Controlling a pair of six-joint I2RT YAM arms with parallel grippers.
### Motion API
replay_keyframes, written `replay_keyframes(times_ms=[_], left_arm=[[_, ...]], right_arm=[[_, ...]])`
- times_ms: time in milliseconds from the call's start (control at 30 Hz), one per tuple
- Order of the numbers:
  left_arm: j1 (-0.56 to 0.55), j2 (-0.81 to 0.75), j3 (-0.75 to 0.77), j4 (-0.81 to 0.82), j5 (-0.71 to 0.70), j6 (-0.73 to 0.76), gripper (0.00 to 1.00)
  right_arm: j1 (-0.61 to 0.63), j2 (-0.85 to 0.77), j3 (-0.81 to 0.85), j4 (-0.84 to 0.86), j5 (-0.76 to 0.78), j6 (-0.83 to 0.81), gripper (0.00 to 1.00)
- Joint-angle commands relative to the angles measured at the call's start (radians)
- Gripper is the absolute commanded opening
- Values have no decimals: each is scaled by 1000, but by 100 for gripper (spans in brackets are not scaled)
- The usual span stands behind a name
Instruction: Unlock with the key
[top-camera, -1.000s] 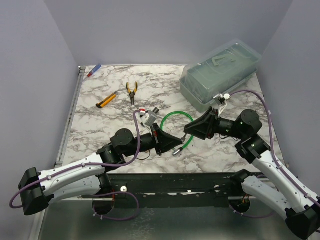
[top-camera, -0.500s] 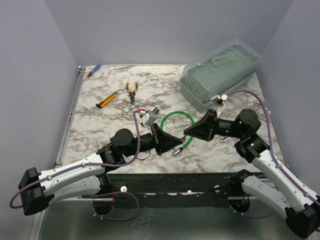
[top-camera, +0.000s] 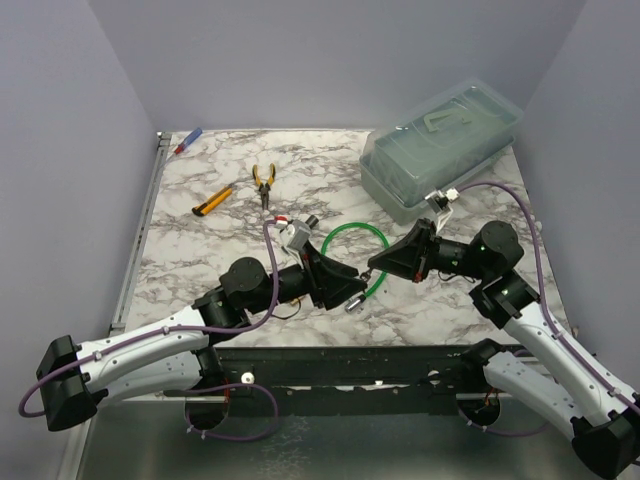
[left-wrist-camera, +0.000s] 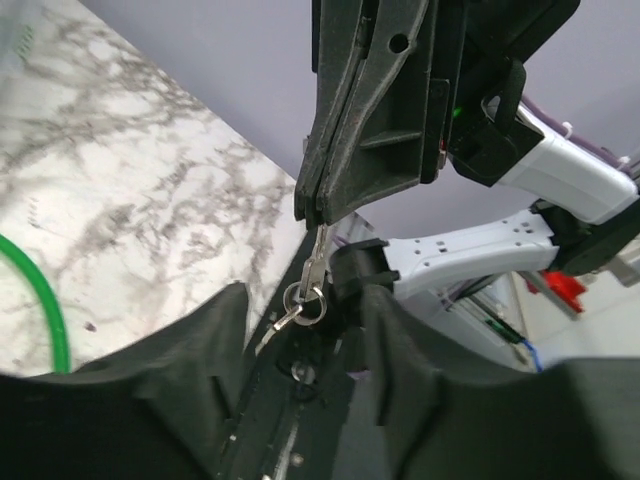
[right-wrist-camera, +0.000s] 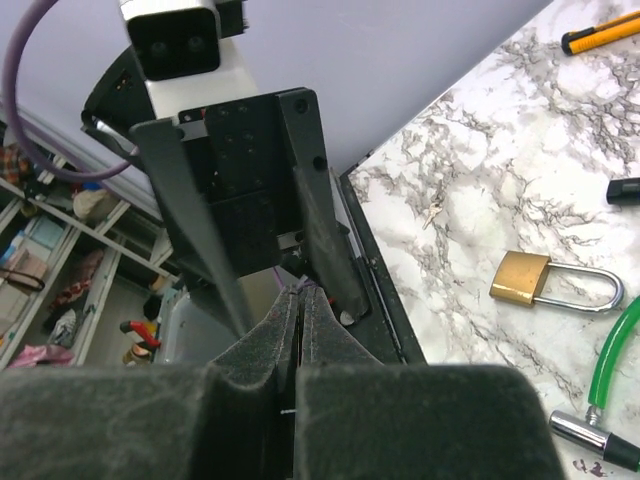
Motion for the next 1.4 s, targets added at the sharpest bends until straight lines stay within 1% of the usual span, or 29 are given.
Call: replay_keyframes(times_ms=[0, 67, 100, 200, 367, 467, 667, 867, 1367], left_arm=[[3, -40, 2, 21, -36, 17, 63], [3, -55, -10, 32, -42, 19, 70], [3, -61, -15, 41, -45, 19, 71], [3, -59, -28, 77, -51, 11, 71], [3, -12, -27, 128, -58, 0, 68], [3, 11, -23, 147, -75, -5, 65], [3, 41, -27, 191, -80, -15, 55], [3, 59, -29, 207, -70, -25, 42], [3, 60, -50, 214, -76, -42, 40]], right_arm=[[6, -6, 19, -28, 79, 34, 0], [5, 4, 36, -39, 85, 43, 0], [5, 7, 39, -40, 85, 49, 0], [4, 17, 50, -36, 85, 62, 0], [5, 25, 53, -21, 81, 77, 0], [4, 28, 53, -16, 77, 81, 0], [6, 30, 46, -4, 77, 87, 0], [5, 36, 41, 10, 76, 89, 0], [6, 33, 39, 13, 89, 87, 0]])
